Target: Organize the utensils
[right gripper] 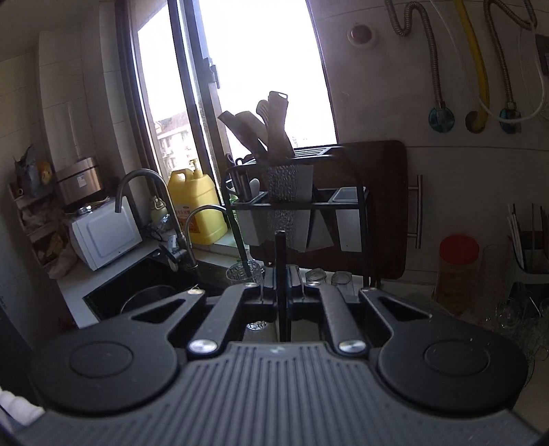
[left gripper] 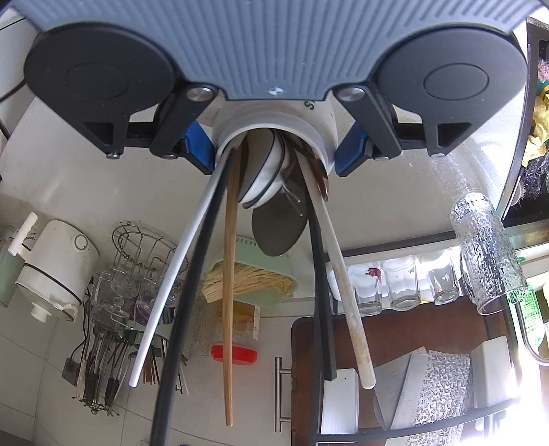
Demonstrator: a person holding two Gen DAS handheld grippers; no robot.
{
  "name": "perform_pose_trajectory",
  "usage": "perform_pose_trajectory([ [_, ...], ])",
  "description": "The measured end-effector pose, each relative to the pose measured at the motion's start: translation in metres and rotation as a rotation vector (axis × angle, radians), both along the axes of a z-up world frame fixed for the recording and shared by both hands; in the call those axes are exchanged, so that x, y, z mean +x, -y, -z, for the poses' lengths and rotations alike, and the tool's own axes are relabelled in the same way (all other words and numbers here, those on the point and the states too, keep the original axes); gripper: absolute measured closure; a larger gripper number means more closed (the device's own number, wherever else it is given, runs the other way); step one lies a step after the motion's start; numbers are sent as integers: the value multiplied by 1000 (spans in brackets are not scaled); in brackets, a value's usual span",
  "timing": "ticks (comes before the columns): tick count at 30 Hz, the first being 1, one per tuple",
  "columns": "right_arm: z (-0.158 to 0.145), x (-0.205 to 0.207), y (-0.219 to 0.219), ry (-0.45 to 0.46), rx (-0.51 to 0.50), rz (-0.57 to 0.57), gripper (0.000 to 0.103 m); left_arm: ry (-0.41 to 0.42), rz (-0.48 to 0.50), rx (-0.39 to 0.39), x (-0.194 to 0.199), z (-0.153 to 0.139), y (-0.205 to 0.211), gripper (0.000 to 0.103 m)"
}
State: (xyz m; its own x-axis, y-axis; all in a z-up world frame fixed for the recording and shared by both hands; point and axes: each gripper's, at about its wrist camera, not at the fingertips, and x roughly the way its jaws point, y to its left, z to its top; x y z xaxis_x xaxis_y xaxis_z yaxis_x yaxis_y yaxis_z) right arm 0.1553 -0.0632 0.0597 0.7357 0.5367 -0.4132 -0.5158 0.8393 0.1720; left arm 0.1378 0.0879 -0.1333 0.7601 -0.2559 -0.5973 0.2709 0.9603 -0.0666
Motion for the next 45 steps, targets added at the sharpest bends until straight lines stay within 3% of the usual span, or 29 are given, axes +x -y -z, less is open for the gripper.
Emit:
perform_pose_trajectory([
  [8, 15, 0, -9, -8, -36, 16, 95, 0, 2, -2, 1, 0, 0, 23],
  [21, 83, 9, -19, -203, -120, 1, 95, -15, -7, -26, 2, -2, -4, 22],
  [30, 75, 8, -10, -200, -71, -41, 92, -47, -58, -19, -16, -15, -4, 22],
  [31, 73, 7, -8, -194, -71, -43, 91, -50, -69, -21, -20, -18, -5, 22],
  [32, 70, 5, -7, -191, -66, -47, 82, -54, -82, -21, -25, -21, -5, 22],
  [34, 67, 2, -1, -186, -35, -64, 34, -70, -108, -8, -34, -27, -5, 22],
  [37, 59, -8, 4, -169, -8, -89, 32, -112, -159, 2, -45, -36, -8, 22],
  [40, 47, -18, 11, -142, 17, -100, 32, -113, -195, -32, -63, -49, -14, 22],
  [45, 24, -38, 28, -105, 56, -77, 32, -92, -242, -19, -94, -73, -18, 22],
])
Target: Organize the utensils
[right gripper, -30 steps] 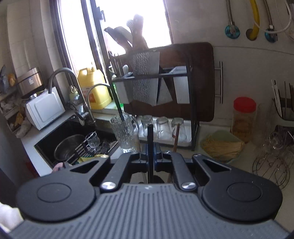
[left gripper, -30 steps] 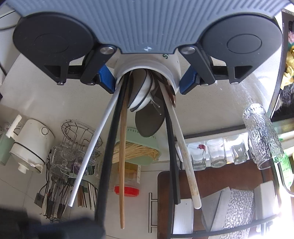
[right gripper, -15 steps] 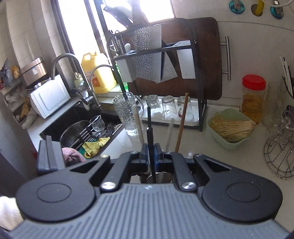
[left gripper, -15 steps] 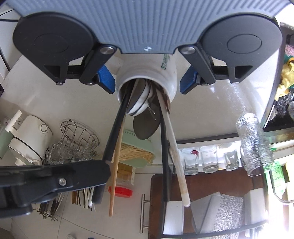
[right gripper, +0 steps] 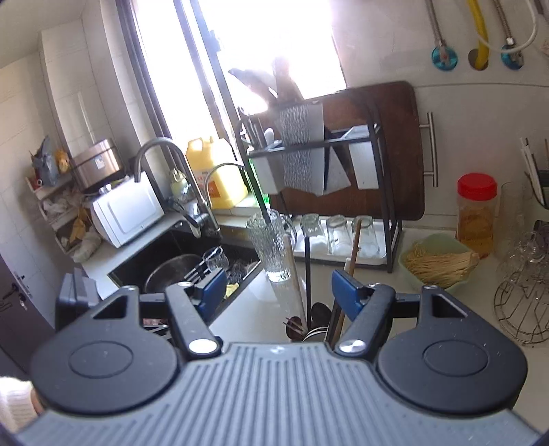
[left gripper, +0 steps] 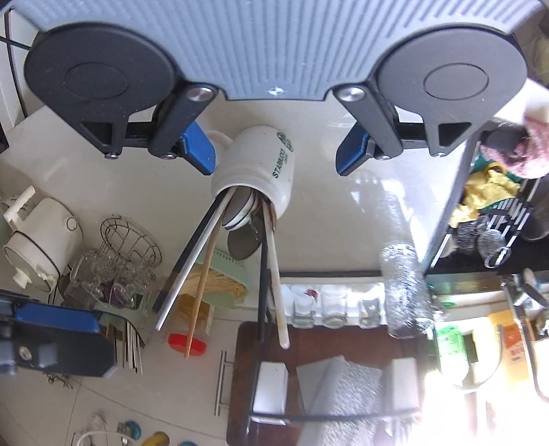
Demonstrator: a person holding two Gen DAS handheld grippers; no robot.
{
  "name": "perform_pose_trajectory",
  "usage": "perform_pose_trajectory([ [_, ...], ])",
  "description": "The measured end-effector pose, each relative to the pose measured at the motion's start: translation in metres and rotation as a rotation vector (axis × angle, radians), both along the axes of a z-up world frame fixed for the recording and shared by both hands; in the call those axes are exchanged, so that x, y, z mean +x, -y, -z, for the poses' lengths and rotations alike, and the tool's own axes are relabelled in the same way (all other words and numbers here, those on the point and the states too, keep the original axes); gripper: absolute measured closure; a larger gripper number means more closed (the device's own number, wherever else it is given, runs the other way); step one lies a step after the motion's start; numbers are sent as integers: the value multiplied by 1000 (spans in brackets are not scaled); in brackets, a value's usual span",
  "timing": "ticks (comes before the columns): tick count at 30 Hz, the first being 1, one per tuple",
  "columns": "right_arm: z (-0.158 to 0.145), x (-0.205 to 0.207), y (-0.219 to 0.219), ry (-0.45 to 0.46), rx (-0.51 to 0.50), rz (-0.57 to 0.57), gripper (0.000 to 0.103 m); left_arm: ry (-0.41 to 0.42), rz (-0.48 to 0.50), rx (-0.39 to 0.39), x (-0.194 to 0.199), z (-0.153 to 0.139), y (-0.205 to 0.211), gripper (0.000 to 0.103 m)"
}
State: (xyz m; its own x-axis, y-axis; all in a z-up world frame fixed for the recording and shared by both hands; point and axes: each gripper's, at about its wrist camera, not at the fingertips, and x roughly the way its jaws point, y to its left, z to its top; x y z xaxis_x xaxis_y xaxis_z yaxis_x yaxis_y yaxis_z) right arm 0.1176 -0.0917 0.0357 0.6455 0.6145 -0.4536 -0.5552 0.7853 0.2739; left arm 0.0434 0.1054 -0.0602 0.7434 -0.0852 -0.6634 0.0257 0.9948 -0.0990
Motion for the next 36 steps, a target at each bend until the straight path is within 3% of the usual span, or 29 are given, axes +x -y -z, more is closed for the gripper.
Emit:
perform_pose_trajectory([
  [8, -15, -32, 25, 17, -10, 68, 32, 49, -53, 5, -47, -40, 2, 22],
  [18, 3, -79, 39, -1, -49, 129, 32, 114, -97, -17, -106, -73, 14, 22],
  [23, 14, -97, 42, -12, -71, 154, 32, 135, -96, -40, -129, -76, 21, 21],
  [30, 26, -115, 47, -18, -96, 170, 32, 124, -121, -27, -150, -70, 24, 9],
  [36, 31, -124, 49, -11, -117, 186, 32, 106, -146, -15, -159, -62, 25, 6],
])
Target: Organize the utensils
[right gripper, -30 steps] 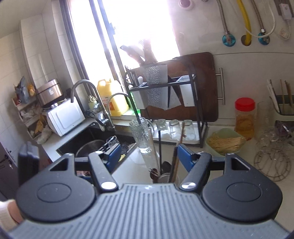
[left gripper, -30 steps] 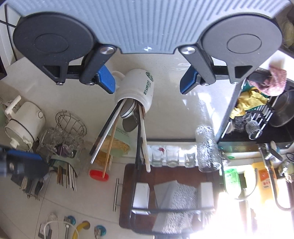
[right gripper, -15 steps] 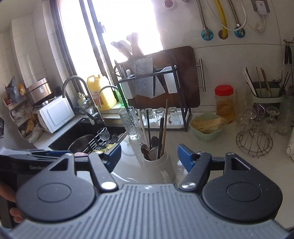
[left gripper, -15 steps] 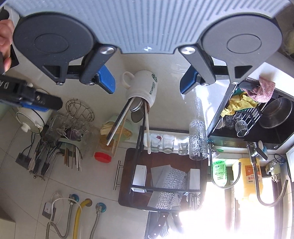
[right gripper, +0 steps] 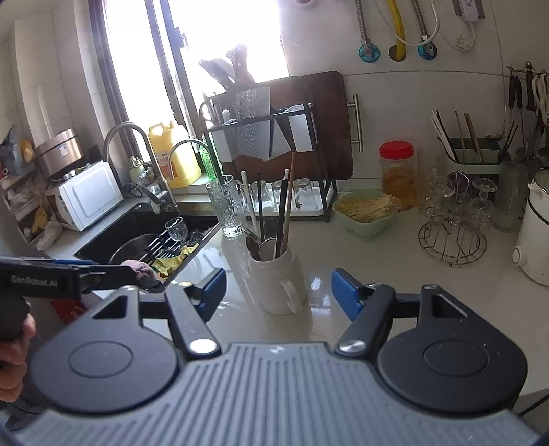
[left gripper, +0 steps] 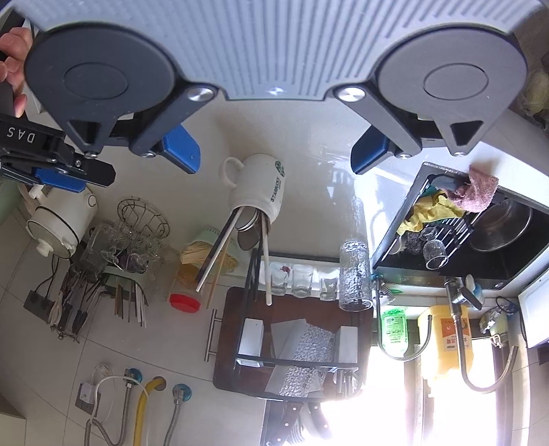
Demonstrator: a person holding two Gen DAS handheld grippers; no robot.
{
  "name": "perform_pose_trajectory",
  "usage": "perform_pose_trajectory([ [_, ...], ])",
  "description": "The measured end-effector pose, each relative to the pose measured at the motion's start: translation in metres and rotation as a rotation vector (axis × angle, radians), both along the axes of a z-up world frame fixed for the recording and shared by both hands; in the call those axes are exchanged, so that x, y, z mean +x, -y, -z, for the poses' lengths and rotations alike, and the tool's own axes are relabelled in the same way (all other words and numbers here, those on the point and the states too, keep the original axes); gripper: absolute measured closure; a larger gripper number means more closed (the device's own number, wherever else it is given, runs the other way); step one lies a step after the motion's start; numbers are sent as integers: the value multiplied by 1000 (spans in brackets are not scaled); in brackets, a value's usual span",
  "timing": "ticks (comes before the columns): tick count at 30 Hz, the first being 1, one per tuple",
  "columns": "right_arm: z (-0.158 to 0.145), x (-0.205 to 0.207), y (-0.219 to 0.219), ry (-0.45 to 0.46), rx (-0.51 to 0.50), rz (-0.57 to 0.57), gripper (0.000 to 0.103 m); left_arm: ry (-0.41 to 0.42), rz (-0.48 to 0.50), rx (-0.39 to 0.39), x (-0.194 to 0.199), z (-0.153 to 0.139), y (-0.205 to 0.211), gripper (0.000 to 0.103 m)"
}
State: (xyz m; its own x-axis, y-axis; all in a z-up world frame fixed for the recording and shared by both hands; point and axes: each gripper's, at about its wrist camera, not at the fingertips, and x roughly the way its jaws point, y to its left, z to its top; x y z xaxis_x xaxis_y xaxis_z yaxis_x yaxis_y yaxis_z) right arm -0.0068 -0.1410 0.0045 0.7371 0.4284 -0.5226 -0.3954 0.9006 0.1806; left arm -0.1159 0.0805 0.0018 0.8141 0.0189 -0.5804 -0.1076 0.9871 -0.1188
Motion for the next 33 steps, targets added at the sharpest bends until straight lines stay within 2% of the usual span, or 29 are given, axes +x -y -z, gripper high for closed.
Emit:
perform_pose_trajectory([
  [5, 3, -6, -2, 13, -15, 1, 31, -6, -24, -14, 1, 1, -3, 4],
  [7, 3, -6, -2, 27, -25, 16, 10, -5, -28, -8, 2, 1, -4, 4],
  [10, 6, -5, -4, 33, -60, 23, 10, -9, -28, -9, 6, 1, -4, 3],
  [14, 8, -6, -4, 35, -38, 28, 10, -18, -20, -4, 9, 3, -3, 3],
  [16, 8, -6, -4, 43, -29, 43, 0, -21, -19, -8, 11, 5, -5, 3],
  [20, 8, -6, -3, 50, -1, 61, 0, -25, -14, -13, 13, 9, -9, 3],
  [33, 18, -8, -2, 34, -9, 95, 0, -23, 34, -13, 21, 17, -8, 3],
])
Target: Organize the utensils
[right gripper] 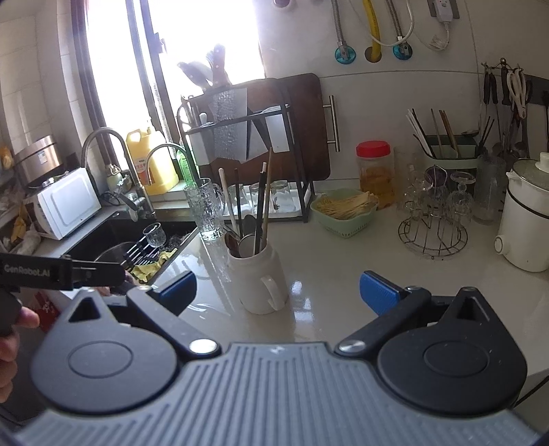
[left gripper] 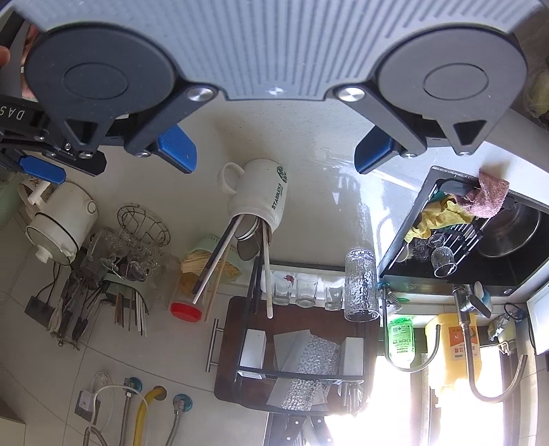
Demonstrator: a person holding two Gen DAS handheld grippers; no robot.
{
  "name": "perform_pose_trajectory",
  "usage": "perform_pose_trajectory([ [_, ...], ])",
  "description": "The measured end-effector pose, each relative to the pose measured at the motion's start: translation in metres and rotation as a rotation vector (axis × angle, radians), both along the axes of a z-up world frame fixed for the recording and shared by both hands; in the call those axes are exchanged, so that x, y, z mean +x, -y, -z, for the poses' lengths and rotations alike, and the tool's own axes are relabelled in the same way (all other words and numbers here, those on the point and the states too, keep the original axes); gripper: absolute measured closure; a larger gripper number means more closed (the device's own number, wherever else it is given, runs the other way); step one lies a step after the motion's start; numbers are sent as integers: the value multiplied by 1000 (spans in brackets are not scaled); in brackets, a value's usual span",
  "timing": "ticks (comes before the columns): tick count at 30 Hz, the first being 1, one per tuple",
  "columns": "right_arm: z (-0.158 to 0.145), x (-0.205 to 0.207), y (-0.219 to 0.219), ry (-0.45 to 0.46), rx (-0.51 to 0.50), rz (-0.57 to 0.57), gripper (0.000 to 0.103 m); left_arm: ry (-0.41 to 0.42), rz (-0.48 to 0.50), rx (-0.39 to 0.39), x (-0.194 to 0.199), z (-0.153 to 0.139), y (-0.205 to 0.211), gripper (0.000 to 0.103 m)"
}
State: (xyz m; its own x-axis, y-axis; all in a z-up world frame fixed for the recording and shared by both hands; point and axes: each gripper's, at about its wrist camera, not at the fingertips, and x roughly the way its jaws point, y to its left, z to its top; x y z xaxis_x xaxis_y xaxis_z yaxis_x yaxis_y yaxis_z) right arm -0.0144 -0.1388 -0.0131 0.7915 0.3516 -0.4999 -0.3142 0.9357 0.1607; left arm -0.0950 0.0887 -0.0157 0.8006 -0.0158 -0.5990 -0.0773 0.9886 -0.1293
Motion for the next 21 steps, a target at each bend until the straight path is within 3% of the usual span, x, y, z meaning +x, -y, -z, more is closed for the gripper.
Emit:
perform_pose_trajectory([
  [13, -8, 3, 2, 23, -6, 42, 0, 10, 55, 29, 9, -22, 5, 3],
  [21, -10, 3, 1, 23, -18, 40, 0, -6, 57, 25, 16, -16, 6, 3],
])
